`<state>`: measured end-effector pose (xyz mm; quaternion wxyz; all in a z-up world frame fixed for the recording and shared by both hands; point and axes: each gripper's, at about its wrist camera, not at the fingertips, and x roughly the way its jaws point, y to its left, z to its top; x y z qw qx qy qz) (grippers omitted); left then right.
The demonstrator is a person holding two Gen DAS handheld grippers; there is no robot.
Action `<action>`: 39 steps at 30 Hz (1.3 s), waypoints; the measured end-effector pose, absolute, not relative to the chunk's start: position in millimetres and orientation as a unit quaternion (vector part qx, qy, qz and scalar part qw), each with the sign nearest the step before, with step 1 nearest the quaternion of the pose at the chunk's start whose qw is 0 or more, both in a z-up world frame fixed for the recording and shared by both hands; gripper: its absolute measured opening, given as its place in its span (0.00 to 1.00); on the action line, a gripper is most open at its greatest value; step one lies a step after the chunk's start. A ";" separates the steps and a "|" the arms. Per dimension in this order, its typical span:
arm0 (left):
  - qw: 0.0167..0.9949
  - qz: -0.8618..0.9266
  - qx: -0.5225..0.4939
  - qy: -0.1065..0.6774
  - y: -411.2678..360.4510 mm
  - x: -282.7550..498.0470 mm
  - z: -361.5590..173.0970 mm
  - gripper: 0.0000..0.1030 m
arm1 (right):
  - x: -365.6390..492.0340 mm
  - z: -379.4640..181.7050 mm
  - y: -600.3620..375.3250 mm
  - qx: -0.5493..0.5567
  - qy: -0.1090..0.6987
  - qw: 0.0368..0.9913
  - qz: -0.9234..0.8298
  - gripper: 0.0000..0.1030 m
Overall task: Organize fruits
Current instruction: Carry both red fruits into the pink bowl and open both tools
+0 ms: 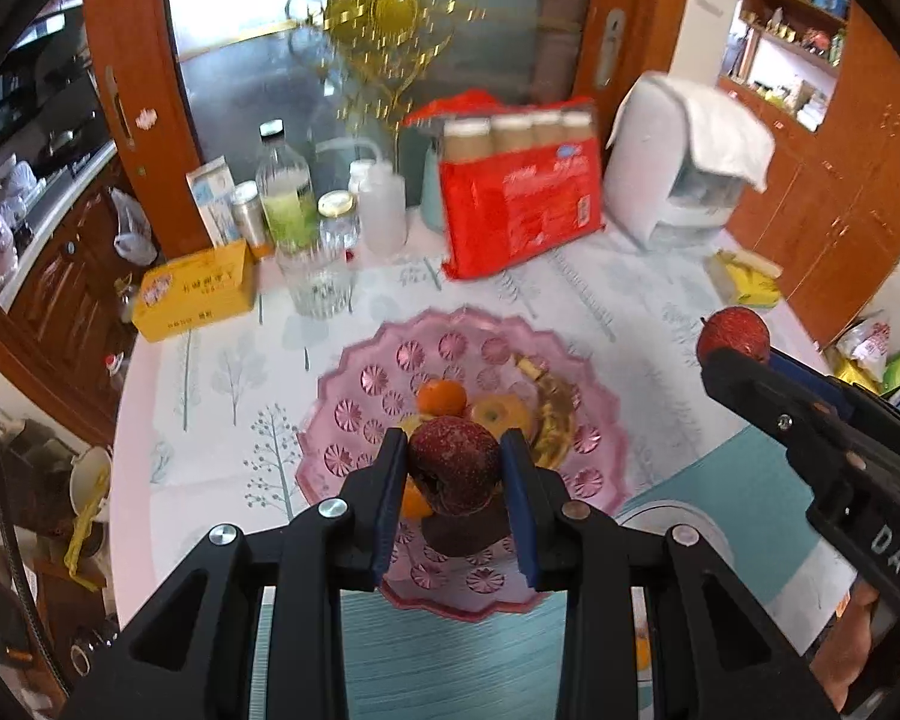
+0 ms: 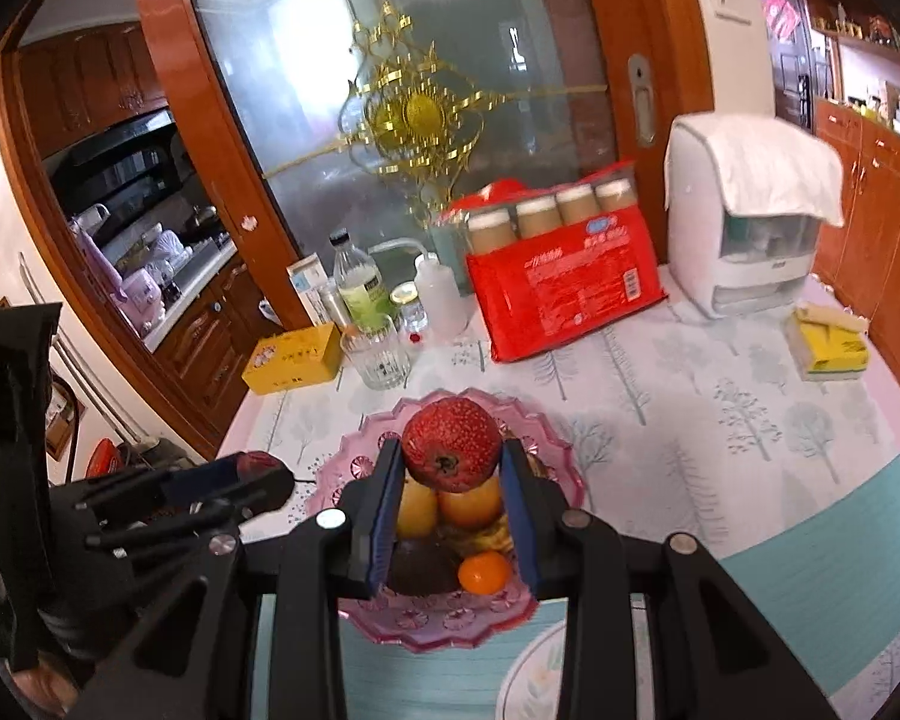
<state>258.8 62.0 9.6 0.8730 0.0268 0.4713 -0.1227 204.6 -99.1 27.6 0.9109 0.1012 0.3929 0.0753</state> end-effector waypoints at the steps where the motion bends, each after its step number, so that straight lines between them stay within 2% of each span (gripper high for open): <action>1: 0.869 -0.120 0.027 0.480 60.5 264.5 -0.2 0.29 | 209.0 20.9 -97.4 0.101 0.399 0.908 0.078 0.32; 14: 0.824 -0.101 -0.007 0.558 66.4 316.4 -96.2 0.29 | 262.6 -76.7 -92.8 0.113 0.488 0.861 0.086 0.32; 22: 0.823 -0.108 -0.031 0.556 70.9 328.7 -116.4 0.30 | 271.0 -114.3 -74.5 0.088 0.521 0.842 0.104 0.33; 25: 0.819 -0.104 -0.035 0.563 71.8 332.7 -124.5 0.35 | 272.1 -118.5 -72.0 0.086 0.531 0.835 0.114 0.33; 27: 0.817 -0.100 -0.041 0.566 74.0 333.2 -126.3 0.44 | 272.8 -118.5 -74.3 0.089 0.531 0.835 0.115 0.33; 29: 0.818 -0.092 -0.051 0.566 78.1 333.2 -127.2 0.60 | 271.8 -116.2 -78.0 0.093 0.527 0.837 0.117 0.34; 31: 0.819 -0.092 -0.059 0.564 81.2 332.5 -126.1 0.64 | 270.7 -113.3 -82.2 0.098 0.522 0.840 0.112 0.43; 32: 0.819 -0.091 -0.060 0.563 81.6 331.4 -125.1 0.66 | 269.6 -111.6 -84.6 0.100 0.518 0.842 0.110 0.45; 35: 0.823 -0.085 -0.052 0.560 81.5 327.0 -121.7 0.70 | 266.2 -107.5 -89.3 0.105 0.513 0.845 0.108 0.45; 39: 0.827 -0.083 -0.042 0.555 79.9 317.9 -114.8 0.71 | 259.2 -101.1 -93.8 0.110 0.508 0.847 0.109 0.45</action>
